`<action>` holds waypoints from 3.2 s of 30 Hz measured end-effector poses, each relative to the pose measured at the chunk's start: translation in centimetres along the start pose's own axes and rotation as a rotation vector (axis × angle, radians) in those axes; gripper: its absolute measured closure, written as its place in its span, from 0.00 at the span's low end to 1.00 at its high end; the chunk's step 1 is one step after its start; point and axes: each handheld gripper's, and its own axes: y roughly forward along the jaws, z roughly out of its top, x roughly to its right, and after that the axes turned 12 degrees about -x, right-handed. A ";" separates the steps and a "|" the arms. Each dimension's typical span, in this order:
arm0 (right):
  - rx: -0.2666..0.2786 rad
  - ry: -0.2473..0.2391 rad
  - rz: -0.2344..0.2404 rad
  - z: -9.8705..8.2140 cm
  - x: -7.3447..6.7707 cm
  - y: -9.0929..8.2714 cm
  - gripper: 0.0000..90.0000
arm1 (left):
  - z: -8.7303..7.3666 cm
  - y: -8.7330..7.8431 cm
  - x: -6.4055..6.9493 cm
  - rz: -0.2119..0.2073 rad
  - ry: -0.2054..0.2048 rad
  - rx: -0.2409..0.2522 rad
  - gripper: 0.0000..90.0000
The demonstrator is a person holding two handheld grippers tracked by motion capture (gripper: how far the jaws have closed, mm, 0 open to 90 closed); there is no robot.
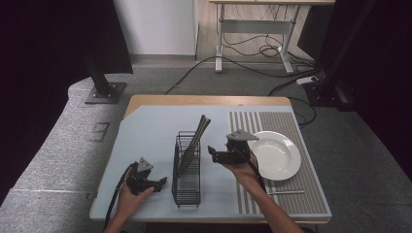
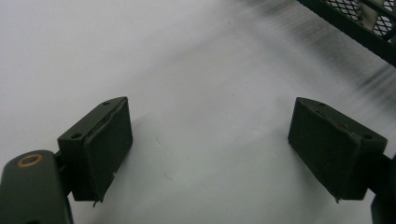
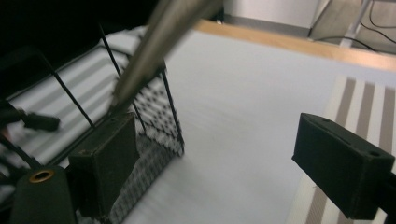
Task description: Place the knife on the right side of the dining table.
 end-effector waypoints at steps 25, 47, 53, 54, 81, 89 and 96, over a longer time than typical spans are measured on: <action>0.028 -0.124 0.091 8.9 -1.9 3.3 0.16 | 0.0 0.0 0.0 -0.001 0.001 -0.001 0.15; 0.051 -0.098 0.172 9.6 -2.5 3.1 0.24 | 0.0 0.0 0.0 0.000 0.000 -0.001 0.15; 0.074 -0.087 0.177 9.6 -2.9 3.0 0.28 | 0.0 0.0 0.0 0.000 0.001 -0.001 0.15; 0.076 -0.079 0.178 9.6 -2.9 3.0 0.30 | 0.0 0.0 0.0 0.000 0.001 -0.001 0.15; -0.026 -0.086 0.167 7.5 -4.3 6.2 0.71 | 0.0 0.0 0.0 0.000 0.001 0.000 0.15; 0.004 -0.047 0.225 6.9 -3.8 6.3 0.82 | 0.0 0.0 0.0 0.000 0.000 0.000 0.15; 0.045 0.013 0.292 6.6 -3.2 6.0 0.86 | 0.0 0.0 0.0 -0.001 0.000 0.000 0.15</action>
